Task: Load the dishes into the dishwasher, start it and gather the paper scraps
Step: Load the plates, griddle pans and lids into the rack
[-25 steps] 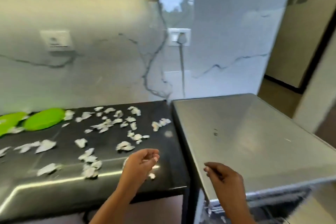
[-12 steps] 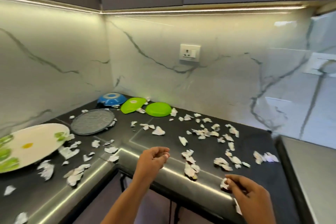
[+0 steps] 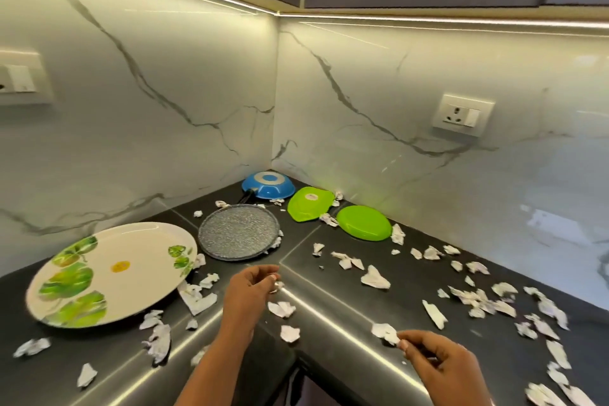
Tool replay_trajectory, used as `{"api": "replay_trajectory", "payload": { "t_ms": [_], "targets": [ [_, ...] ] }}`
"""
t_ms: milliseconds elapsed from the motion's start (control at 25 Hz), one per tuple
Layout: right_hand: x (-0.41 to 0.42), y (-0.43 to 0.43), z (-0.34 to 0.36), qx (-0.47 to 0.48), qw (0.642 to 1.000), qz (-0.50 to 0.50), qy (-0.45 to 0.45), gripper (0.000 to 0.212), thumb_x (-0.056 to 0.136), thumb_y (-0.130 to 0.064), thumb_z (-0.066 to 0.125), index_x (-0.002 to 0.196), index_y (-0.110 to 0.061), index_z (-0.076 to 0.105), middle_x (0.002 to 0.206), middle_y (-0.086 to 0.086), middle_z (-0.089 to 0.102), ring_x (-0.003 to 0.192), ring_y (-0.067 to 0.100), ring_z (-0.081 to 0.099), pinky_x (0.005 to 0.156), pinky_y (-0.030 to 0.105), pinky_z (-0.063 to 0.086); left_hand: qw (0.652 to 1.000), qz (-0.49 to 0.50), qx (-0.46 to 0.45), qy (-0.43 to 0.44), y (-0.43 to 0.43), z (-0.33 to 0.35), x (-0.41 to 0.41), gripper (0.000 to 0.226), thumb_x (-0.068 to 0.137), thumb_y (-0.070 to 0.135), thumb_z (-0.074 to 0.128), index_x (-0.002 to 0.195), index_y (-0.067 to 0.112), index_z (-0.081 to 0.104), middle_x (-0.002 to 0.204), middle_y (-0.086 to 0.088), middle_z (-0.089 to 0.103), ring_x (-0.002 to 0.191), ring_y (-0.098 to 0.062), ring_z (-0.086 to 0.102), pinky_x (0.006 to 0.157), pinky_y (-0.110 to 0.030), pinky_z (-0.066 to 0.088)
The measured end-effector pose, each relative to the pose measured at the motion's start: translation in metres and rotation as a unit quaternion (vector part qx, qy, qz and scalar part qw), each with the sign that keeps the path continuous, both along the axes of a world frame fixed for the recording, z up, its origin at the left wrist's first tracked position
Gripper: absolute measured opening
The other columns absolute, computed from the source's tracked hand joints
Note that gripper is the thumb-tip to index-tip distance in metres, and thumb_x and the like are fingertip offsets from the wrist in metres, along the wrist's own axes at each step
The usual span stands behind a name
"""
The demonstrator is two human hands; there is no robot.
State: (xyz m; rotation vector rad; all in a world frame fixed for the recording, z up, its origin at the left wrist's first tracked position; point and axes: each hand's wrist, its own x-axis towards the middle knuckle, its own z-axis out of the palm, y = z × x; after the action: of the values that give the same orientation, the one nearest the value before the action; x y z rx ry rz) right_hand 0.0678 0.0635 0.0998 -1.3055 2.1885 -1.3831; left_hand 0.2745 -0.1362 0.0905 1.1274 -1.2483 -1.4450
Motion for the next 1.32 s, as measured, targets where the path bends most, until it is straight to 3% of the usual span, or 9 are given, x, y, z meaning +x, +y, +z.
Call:
{"api": "replay_trajectory", "payload": {
  "t_ms": [200, 360, 560, 640, 800, 920, 1160, 1240, 1320],
  "targets": [
    [0.029, -0.079, -0.008, 0.024, 0.999, 0.038, 0.021, 0.039, 0.073, -0.004, 0.075, 0.067, -0.043, 0.071, 0.065, -0.018, 0.069, 0.063, 0.001, 0.064, 0.055, 0.011, 0.048, 0.996, 0.085, 0.018, -0.03, -0.077, -0.029, 0.038, 0.021, 0.085, -0.003, 0.059, 0.079, 0.015, 0.067, 0.078, -0.009, 0.068, 0.07, -0.022, 0.059, 0.073, -0.036, 0.051],
    [0.045, -0.117, -0.015, 0.044, 0.996, 0.065, 0.034, 0.032, 0.075, -0.005, 0.074, 0.068, -0.036, 0.071, 0.069, -0.026, 0.067, 0.069, -0.003, 0.063, 0.058, 0.007, 0.045, 0.989, 0.119, 0.024, -0.084, -0.105, -0.053, 0.046, 0.02, 0.084, 0.001, 0.061, 0.078, 0.02, 0.065, 0.083, -0.008, 0.068, 0.081, -0.026, 0.064, 0.085, -0.045, 0.053],
    [0.063, -0.165, -0.03, 0.066, 0.994, 0.089, 0.012, 0.02, 0.078, -0.007, 0.072, 0.076, -0.027, 0.073, 0.069, -0.016, 0.07, 0.072, -0.003, 0.063, 0.062, 0.008, 0.046, 0.983, 0.116, 0.024, -0.139, -0.127, -0.073, 0.047, 0.019, 0.082, 0.01, 0.061, 0.1, 0.015, 0.063, 0.092, -0.006, 0.067, 0.091, -0.03, 0.064, 0.083, -0.048, 0.053],
    [0.071, -0.184, -0.035, 0.071, 0.992, 0.108, -0.002, 0.018, 0.079, -0.006, 0.07, 0.079, -0.024, 0.073, 0.074, -0.013, 0.07, 0.072, -0.004, 0.062, 0.061, 0.006, 0.045, 0.979, 0.132, 0.025, -0.155, -0.134, -0.072, 0.05, 0.024, 0.082, 0.01, 0.061, 0.106, 0.012, 0.061, 0.094, -0.005, 0.066, 0.091, -0.027, 0.063, 0.081, -0.041, 0.052],
    [0.074, -0.22, -0.049, 0.101, 0.986, 0.121, -0.051, 0.017, 0.081, -0.007, 0.067, 0.095, -0.018, 0.069, 0.084, -0.009, 0.069, 0.072, -0.009, 0.06, 0.059, 0.004, 0.043, 0.97, 0.126, 0.026, -0.206, -0.146, -0.075, 0.048, 0.048, 0.084, 0.013, 0.062, 0.129, 0.006, 0.049, 0.124, -0.01, 0.057, 0.113, -0.028, 0.055, 0.088, -0.034, 0.046],
    [0.065, -0.248, -0.07, 0.173, 0.97, 0.138, -0.101, 0.032, 0.083, -0.019, 0.069, 0.112, -0.018, 0.058, 0.098, -0.004, 0.063, 0.074, 0.002, 0.06, 0.068, 0.018, 0.047, 0.966, 0.141, 0.016, -0.215, -0.153, -0.085, 0.042, 0.063, 0.083, 0.013, 0.064, 0.14, 0.004, 0.037, 0.137, -0.013, 0.048, 0.122, -0.026, 0.049, 0.099, -0.037, 0.042],
    [0.048, -0.292, -0.079, 0.258, 0.924, 0.167, -0.228, 0.05, 0.089, -0.037, 0.057, 0.129, -0.011, 0.042, 0.112, 0.02, 0.057, 0.106, 0.028, 0.057, 0.088, 0.04, 0.045, 0.925, 0.199, -0.019, -0.322, -0.169, -0.094, 0.03, 0.057, 0.084, 0.037, 0.061, 0.136, 0.019, 0.043, 0.122, -0.003, 0.06, 0.106, -0.02, 0.059, 0.084, -0.035, 0.047],
    [0.044, -0.314, -0.074, 0.264, 0.915, 0.163, -0.257, 0.052, 0.09, -0.04, 0.054, 0.131, -0.011, 0.041, 0.118, 0.016, 0.055, 0.107, 0.026, 0.054, 0.079, 0.037, 0.045, 0.908, 0.211, -0.021, -0.36, -0.178, -0.095, 0.023, 0.059, 0.085, 0.041, 0.056, 0.138, 0.019, 0.04, 0.13, -0.005, 0.056, 0.114, -0.024, 0.055, 0.089, -0.037, 0.046],
    [0.042, -0.34, -0.07, 0.268, 0.909, 0.163, -0.276, 0.051, 0.091, -0.042, 0.051, 0.131, -0.012, 0.042, 0.111, 0.007, 0.053, 0.093, 0.017, 0.05, 0.066, 0.027, 0.038, 0.892, 0.223, -0.016, -0.392, -0.186, -0.096, 0.017, 0.06, 0.088, 0.038, 0.053, 0.141, 0.015, 0.035, 0.14, -0.005, 0.048, 0.123, -0.026, 0.049, 0.094, -0.038, 0.043]
  ]
}}
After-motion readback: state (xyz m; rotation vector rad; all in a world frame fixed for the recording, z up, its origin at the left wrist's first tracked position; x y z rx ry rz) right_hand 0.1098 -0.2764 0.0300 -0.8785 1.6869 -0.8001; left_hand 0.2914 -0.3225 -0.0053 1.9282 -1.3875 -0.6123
